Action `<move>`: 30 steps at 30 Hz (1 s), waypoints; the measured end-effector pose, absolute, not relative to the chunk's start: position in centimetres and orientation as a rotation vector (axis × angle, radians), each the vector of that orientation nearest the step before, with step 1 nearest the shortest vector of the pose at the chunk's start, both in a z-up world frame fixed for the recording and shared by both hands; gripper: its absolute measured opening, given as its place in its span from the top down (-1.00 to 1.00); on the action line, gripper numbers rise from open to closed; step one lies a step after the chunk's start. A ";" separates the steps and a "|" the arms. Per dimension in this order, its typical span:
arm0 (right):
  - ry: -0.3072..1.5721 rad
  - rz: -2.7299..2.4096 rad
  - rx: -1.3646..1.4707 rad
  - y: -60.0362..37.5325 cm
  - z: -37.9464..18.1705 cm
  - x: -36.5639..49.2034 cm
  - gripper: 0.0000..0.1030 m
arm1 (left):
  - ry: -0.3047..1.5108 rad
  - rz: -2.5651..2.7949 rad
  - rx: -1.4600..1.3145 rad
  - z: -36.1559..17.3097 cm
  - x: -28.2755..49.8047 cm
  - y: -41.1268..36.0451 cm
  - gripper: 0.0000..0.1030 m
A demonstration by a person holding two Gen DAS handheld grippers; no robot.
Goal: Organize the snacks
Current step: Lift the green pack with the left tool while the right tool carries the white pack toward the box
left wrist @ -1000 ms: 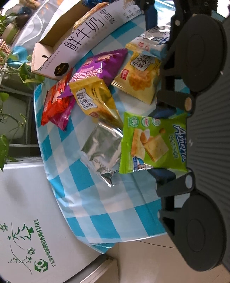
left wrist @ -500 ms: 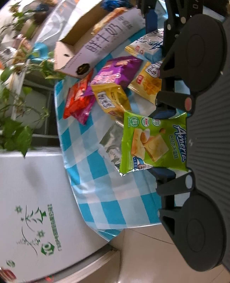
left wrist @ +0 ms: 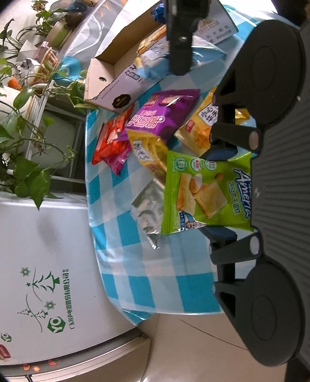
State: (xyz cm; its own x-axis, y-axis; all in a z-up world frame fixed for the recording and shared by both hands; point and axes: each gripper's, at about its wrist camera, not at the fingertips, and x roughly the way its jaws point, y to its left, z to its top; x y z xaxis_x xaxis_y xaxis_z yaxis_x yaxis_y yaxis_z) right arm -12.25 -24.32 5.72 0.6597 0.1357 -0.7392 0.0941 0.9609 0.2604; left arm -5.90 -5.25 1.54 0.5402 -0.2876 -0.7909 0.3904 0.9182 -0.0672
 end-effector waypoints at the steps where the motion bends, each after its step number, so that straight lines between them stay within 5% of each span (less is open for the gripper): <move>1: 0.852 0.022 0.290 -24.4 5.8 -12.2 -0.10 | 0.917 -0.402 0.118 1.4 -6.1 -5.4 -0.01; 30: 0.524 -0.174 0.534 -37.5 12.4 -16.0 -0.10 | 0.777 -0.640 0.014 8.5 -8.7 -17.9 -0.01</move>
State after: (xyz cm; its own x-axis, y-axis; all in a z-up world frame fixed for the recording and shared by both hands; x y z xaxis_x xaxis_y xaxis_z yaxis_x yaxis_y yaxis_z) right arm -16.00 -37.48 12.44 0.8552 -0.0244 -0.5178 0.2903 0.8501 0.4394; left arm -8.71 -17.89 8.50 0.5350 -0.5320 -0.6563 0.5420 0.8120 -0.2165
